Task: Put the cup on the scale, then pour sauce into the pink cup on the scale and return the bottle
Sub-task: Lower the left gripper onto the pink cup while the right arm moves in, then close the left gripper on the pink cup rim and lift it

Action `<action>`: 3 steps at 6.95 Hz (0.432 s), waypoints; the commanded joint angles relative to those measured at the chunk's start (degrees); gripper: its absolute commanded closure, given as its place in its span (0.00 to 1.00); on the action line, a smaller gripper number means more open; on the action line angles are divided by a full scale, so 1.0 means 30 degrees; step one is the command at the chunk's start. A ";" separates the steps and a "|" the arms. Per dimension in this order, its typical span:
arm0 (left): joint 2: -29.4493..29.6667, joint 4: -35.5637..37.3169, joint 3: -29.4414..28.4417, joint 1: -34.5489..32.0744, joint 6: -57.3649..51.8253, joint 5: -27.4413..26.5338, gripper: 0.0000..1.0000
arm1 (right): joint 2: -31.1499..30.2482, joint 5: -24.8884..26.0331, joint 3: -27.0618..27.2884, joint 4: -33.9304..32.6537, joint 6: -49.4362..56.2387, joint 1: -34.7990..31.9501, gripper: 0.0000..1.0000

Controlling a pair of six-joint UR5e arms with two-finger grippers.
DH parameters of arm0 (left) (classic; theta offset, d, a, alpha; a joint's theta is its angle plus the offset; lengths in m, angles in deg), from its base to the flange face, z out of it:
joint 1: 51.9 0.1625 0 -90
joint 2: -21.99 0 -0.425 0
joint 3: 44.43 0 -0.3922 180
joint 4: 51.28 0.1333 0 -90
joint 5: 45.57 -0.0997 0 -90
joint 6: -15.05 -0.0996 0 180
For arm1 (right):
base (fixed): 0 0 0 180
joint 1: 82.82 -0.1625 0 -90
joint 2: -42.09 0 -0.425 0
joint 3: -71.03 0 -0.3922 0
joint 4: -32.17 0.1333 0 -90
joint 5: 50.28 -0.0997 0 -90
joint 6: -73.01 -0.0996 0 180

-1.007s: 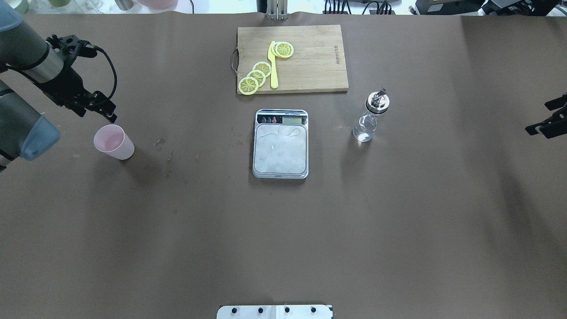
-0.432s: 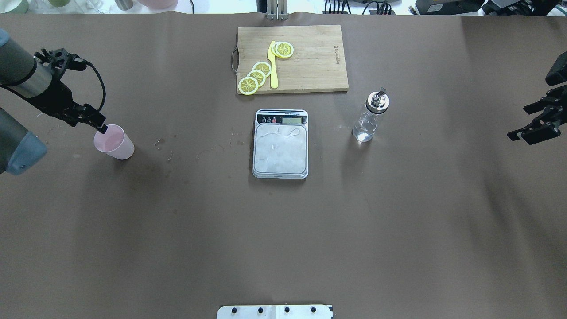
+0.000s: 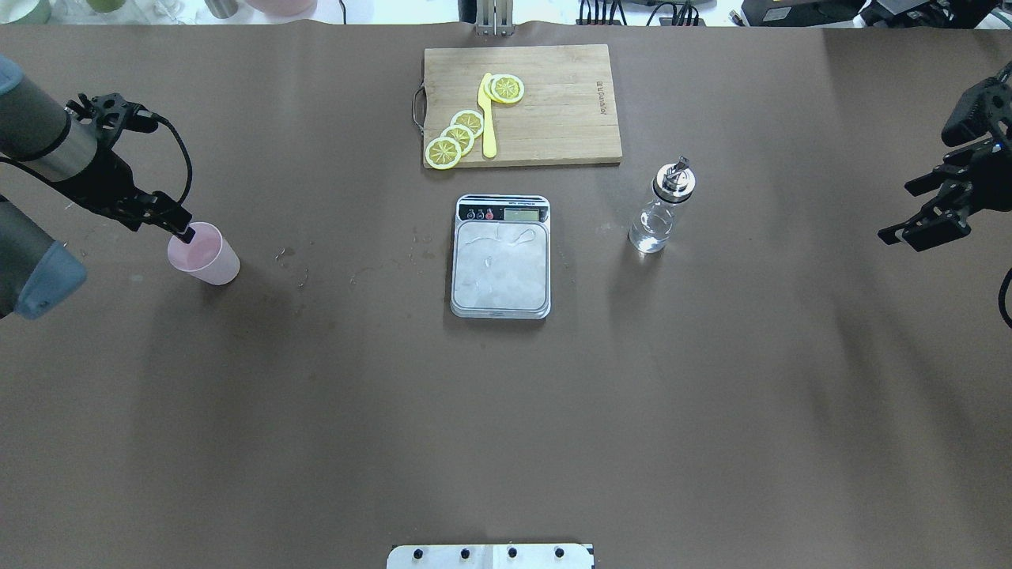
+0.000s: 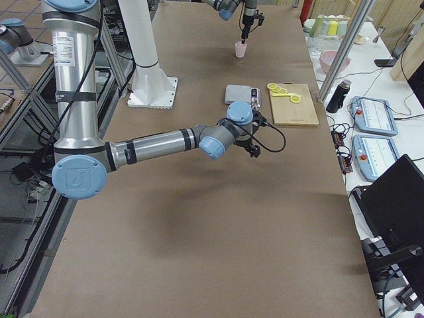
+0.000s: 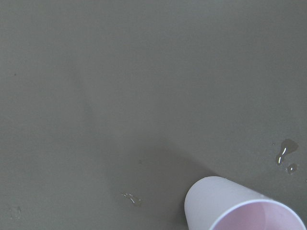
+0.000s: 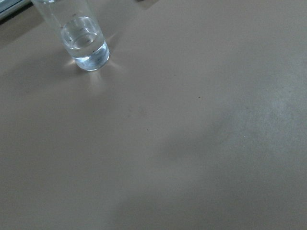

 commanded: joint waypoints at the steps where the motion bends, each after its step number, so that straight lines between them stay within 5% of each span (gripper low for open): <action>1: 0.0010 -0.0027 -0.0024 0.0056 0.0073 -0.0037 0.20 | 0.0464 0.0054 -0.0026 -0.0029 -0.0300 0.0364 0.00; 3: 0.0039 -0.0027 -0.0141 0.0202 0.0073 -0.0182 0.42 | 0.0815 0.0083 -0.0172 -0.0029 -0.0736 0.0598 0.00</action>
